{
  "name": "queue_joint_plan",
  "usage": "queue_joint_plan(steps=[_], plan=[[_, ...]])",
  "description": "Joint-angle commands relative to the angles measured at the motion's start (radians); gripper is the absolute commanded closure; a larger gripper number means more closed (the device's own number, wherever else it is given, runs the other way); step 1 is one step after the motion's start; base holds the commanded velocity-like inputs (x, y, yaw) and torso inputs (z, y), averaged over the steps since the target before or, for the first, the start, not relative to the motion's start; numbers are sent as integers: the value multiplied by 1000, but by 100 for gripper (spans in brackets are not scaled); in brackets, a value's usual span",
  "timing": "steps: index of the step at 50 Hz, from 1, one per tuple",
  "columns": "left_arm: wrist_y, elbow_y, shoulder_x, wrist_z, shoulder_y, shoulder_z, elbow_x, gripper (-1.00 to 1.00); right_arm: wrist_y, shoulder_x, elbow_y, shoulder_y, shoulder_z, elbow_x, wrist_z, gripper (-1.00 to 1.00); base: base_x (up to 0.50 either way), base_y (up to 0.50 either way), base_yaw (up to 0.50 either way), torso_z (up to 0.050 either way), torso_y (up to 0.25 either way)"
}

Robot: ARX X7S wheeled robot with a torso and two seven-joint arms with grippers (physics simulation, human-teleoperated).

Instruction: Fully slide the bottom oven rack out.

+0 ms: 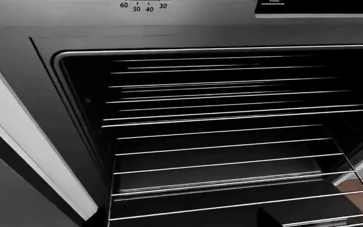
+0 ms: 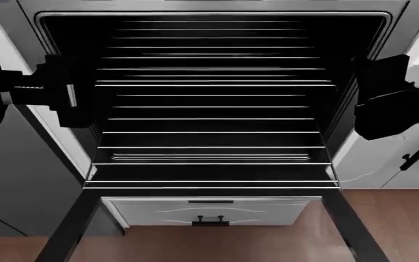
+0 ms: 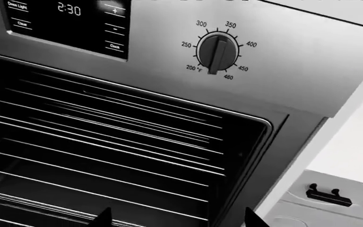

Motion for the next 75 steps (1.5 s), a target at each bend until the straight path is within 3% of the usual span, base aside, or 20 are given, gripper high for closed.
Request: queue_joint_plan(steps=[1,55,63,75], plan=[[5,-1,0,-30,-73,40,-53,-100,6,-2,16,68,-41,40,22,-100,0,0,0,0,-240],[48,8,-14,15,-165,128,-45,-100,-38,39,-5,81,-104,6,-31,-100,0,0,0,0,-208],[67,-24,30,25,-172,145,-11,-100,-52,2,36,50,-133,-15,-51,-100,0,0,0,0,-7],[93,-110,169,66,-141,201,98,-100,-44,-121,205,50,-203,-111,-65,-100,0,0,0,0,0]])
